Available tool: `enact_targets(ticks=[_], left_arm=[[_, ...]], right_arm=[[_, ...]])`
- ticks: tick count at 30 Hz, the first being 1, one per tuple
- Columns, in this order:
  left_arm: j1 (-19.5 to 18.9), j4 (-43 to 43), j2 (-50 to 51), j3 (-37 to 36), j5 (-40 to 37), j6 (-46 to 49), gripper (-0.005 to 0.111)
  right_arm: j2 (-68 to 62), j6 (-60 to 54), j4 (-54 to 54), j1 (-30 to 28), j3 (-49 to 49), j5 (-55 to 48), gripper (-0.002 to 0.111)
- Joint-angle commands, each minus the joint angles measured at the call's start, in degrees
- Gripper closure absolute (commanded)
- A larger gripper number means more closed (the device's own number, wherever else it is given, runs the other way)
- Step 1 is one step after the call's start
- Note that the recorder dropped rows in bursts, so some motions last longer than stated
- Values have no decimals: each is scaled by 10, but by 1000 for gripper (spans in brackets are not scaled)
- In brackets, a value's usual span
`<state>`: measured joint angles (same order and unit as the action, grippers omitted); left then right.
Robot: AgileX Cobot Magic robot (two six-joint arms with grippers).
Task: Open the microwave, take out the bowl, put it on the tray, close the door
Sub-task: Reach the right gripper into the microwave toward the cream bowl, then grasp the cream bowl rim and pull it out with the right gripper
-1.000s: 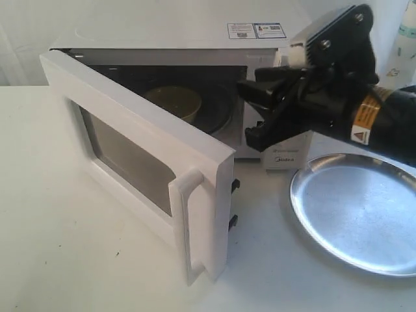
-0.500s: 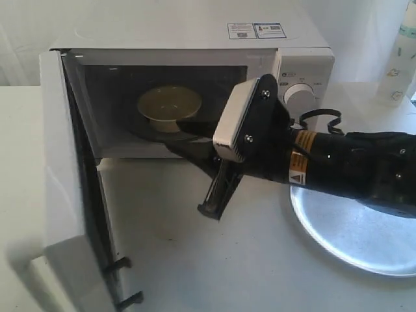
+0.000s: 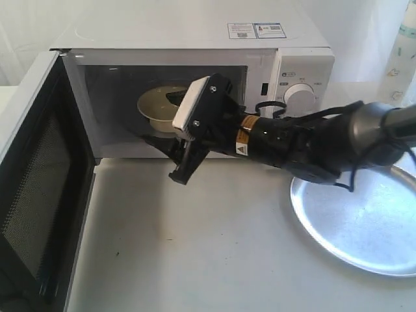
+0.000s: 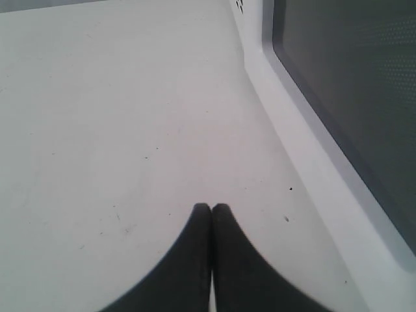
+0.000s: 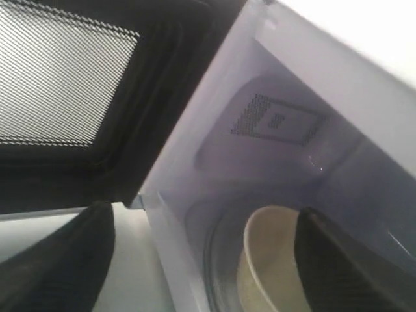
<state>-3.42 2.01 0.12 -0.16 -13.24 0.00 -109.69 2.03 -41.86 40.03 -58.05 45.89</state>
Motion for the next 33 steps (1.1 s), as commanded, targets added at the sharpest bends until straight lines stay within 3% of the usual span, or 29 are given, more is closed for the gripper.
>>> enact_targets(ticks=[1,10,13,16,20,25,29,33], left_arm=[[2,5,-1,2,-1,0,107],[2,5,-1,2,-1,0,107],[2,5,-1,2,-1,0,107],[2,5,-1,2,-1,0,107],[2,5,-1,2,-1,0,107],[2,5,-1,2,-1,0,107],[2,5,-1,2,-1,0,107],[2,5,-1,2,-1,0,107]], right_arm=[[-72,-9,39,0,-76,-61,37],[-176,-8,39,0,-226,-186,37],[-196,-5,39,0,-254,-213,43],[-204,-4,39,1,-267,-214,61],[-196,-4,37,4,-268,-214,109],[-156,77,21,27,-253,-257,108],[-94,270,-189,54,-213,-274,108],[-25,536,-509,68,-157,-133,108]])
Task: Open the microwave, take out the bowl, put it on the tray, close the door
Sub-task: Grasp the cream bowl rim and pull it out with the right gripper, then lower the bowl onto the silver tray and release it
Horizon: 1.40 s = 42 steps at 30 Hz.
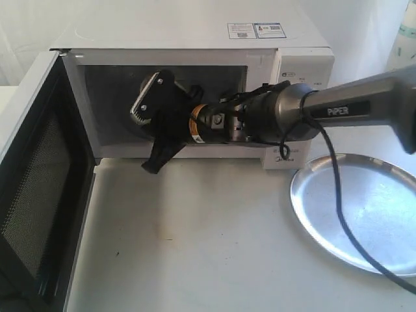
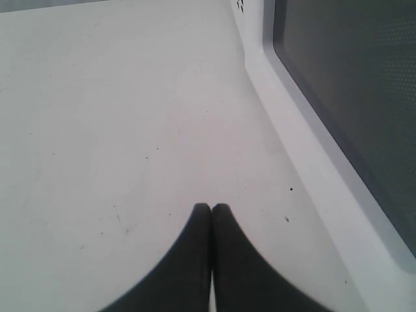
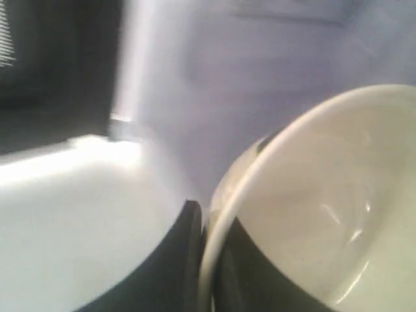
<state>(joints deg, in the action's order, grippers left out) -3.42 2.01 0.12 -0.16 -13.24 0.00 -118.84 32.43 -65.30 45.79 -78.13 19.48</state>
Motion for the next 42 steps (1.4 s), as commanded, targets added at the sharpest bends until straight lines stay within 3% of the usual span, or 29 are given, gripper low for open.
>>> enact_targets(ticks=[1,4,11,17,21,24,34,42], left_arm=[[2,5,-1,2,-1,0,107],[2,5,-1,2,-1,0,107],[2,5,-1,2,-1,0,107],[2,5,-1,2,-1,0,107],[2,5,-1,2,-1,0,107],[2,5,-1,2,-1,0,107],[2,5,-1,2,-1,0,107],[2,5,-1,2,-1,0,107]], right_arm=[[84,285,-347,11,52,189,108],[136,374,-347,7,94,259,108],[273,397,-347,-10,243,203,108],[381,399,-347,-44,406,4,108],[405,403,-347,-48,490,-195,108],[394,403,-347,-48,502,-321,108],[257,397,-347,-48,440,-539,108],[162,422,-347,-72,390,-581,108]])
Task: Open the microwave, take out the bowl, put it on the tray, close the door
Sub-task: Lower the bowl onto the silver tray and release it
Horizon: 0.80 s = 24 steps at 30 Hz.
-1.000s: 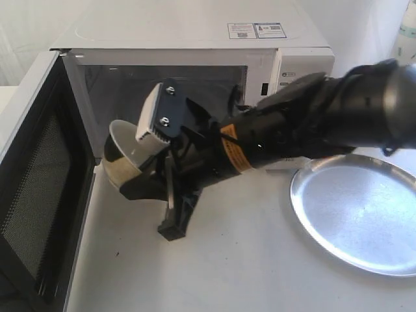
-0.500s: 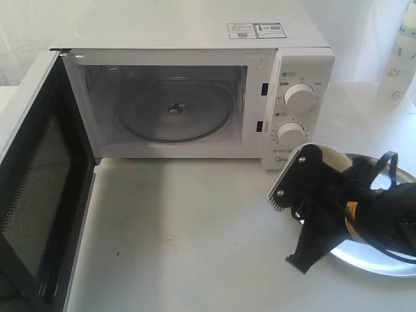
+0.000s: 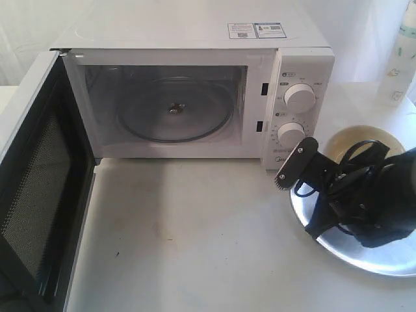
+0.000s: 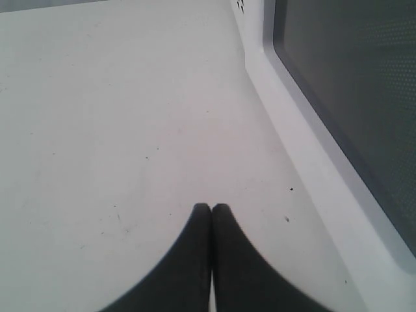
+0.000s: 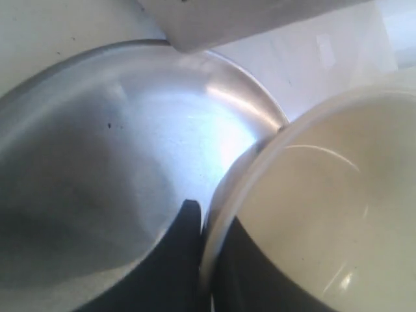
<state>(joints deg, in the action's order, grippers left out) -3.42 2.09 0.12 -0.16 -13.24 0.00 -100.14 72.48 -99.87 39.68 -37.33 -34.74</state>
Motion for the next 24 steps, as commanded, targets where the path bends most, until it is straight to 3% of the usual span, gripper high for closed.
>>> enact_targets(ticks=[1,5,14,24], left_arm=[[2,5,-1,2,-1,0,107],[2,5,-1,2,-1,0,107],[2,5,-1,2,-1,0,107],[2,5,-1,2,-1,0,107]], right_arm=[[-28,28,-1,-11,-21,-42,108],[-28,28,-1,-11,-21,-44,100],[-28,36,-1,-11,-21,-48,58],[60,43,-1,56,-21,11,58]])
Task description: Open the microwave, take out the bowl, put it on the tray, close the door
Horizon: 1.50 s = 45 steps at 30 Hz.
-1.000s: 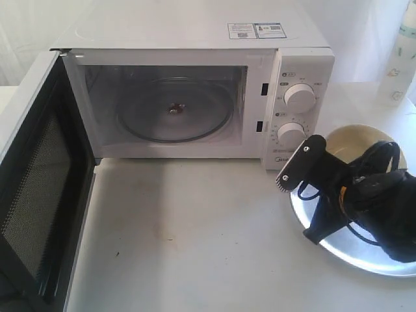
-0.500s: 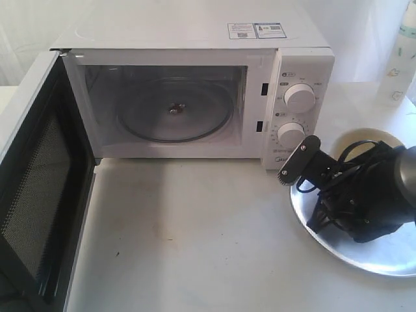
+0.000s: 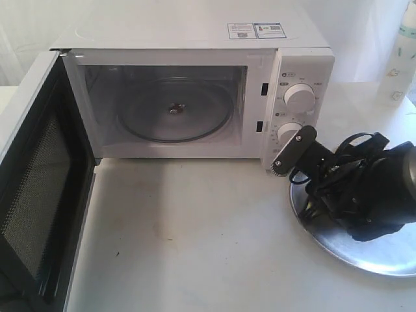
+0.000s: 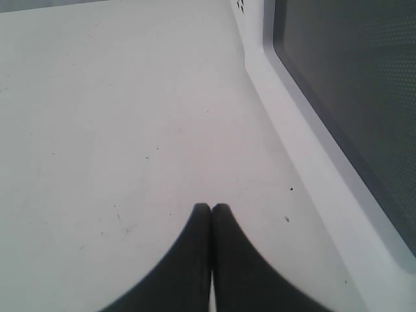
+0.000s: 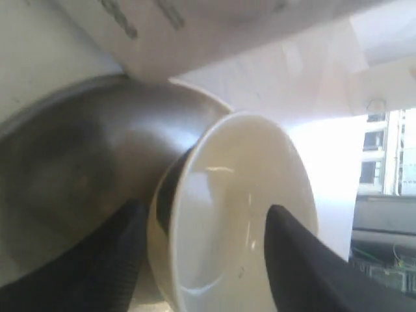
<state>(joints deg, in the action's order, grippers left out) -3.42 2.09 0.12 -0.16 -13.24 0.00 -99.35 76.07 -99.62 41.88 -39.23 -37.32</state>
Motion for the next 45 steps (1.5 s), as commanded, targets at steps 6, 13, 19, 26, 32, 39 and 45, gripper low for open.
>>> enact_targets(ticks=[6,13,19,26,32,39,45], left_arm=[[2,5,-1,2,-1,0,107],[2,5,-1,2,-1,0,107],[2,5,-1,2,-1,0,107],[2,5,-1,2,-1,0,107],[2,5,-1,2,-1,0,107],[2,5,-1,2,-1,0,107],[2,5,-1,2,-1,0,107]], right_arm=[[156,16,-3,120,-39,174,100],[149,29,-3,239,-225,277,108],[50,-27,-3,311,-415,370,108],[-86,-161,-3,375,-545,352,108],[-151,-303,-3,401,-554,218,108],[-156,-422,-3,396,-554,-136,108],[-156,-481,-3,371,-554,-318,108]])
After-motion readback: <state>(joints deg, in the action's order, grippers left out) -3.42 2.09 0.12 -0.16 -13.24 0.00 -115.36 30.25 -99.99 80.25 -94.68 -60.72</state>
